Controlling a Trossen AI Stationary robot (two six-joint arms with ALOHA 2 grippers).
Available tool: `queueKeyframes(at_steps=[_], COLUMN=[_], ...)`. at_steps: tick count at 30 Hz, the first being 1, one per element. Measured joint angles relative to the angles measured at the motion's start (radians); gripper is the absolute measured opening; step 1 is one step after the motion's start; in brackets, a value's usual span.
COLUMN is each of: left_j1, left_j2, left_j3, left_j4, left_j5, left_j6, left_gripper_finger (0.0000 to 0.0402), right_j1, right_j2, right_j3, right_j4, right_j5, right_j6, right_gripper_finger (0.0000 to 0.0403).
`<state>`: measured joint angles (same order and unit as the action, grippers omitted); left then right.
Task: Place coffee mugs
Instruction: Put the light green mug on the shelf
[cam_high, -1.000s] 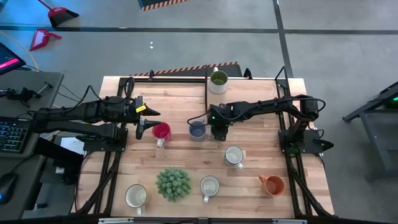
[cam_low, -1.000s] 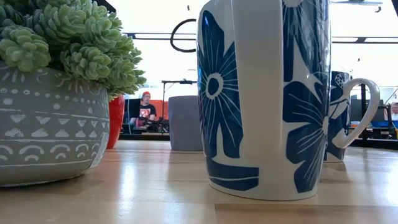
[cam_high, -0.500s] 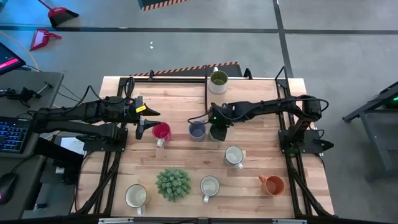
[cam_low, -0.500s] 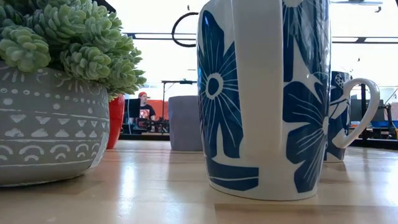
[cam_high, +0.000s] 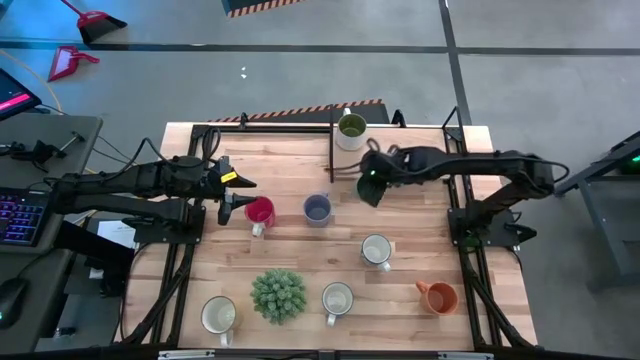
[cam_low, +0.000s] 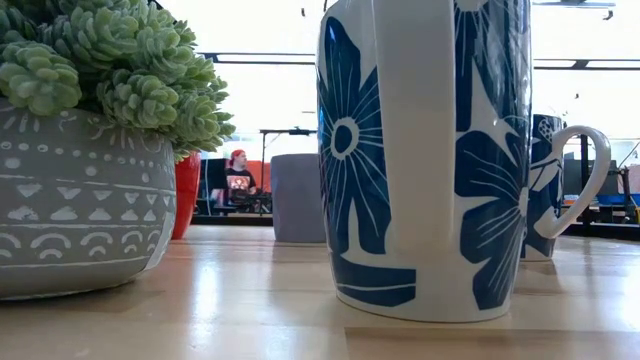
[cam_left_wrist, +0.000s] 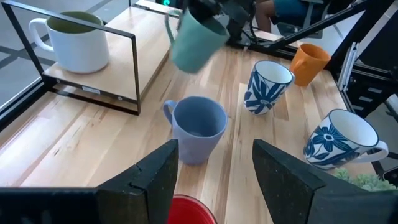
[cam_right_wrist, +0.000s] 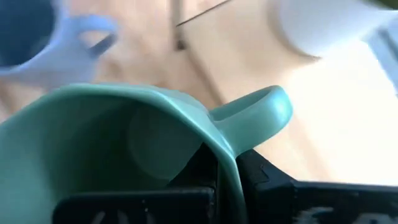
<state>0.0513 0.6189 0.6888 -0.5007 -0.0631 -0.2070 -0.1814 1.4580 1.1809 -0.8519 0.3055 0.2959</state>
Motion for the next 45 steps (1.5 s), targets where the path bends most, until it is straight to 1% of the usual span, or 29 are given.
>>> queueKeyframes(at_steps=[3, 8, 15, 21, 27, 32, 39, 45], left_j1=[0.0, 0.0, 0.0, 0.0, 0.0, 0.0, 0.0, 0.0], left_j2=[0.0, 0.0, 0.0, 0.0, 0.0, 0.0, 0.0, 0.0], left_j3=[0.0, 0.0, 0.0, 0.0, 0.0, 0.0, 0.0, 0.0], left_j4=[0.001, 0.002, 0.003, 0.003, 0.006, 0.006, 0.006, 0.006], left_j5=[0.0, 0.0, 0.0, 0.0, 0.0, 0.0, 0.0, 0.0], left_j6=[0.0, 0.0, 0.0, 0.0, -0.001, -0.025, -0.026, -0.026], left_gripper_finger=[0.0192, 0.0192, 0.0192, 0.0192, 0.0192, 0.0192, 0.0192, 0.0192], right_j1=[-0.051, -0.168, -0.358, -0.481, -0.556, -0.611, -0.633, -0.634], right_j2=[-0.033, -0.067, -0.07, -0.067, -0.017, 0.036, 0.099, 0.132], right_j3=[0.0, 0.0, 0.0, 0.001, 0.002, 0.002, 0.002, 0.002], right_j4=[-0.011, -0.014, -0.008, 0.036, 0.064, 0.064, 0.08, 0.16], right_j5=[0.035, 0.039, -0.039, -0.127, -0.172, -0.211, -0.218, -0.201], right_j6=[0.01, -0.017, -0.117, -0.191, -0.231, -0.203, -0.176, -0.165], right_gripper_finger=[0.0, 0.0, 0.0, 0.0, 0.0, 0.0, 0.0, 0.0])
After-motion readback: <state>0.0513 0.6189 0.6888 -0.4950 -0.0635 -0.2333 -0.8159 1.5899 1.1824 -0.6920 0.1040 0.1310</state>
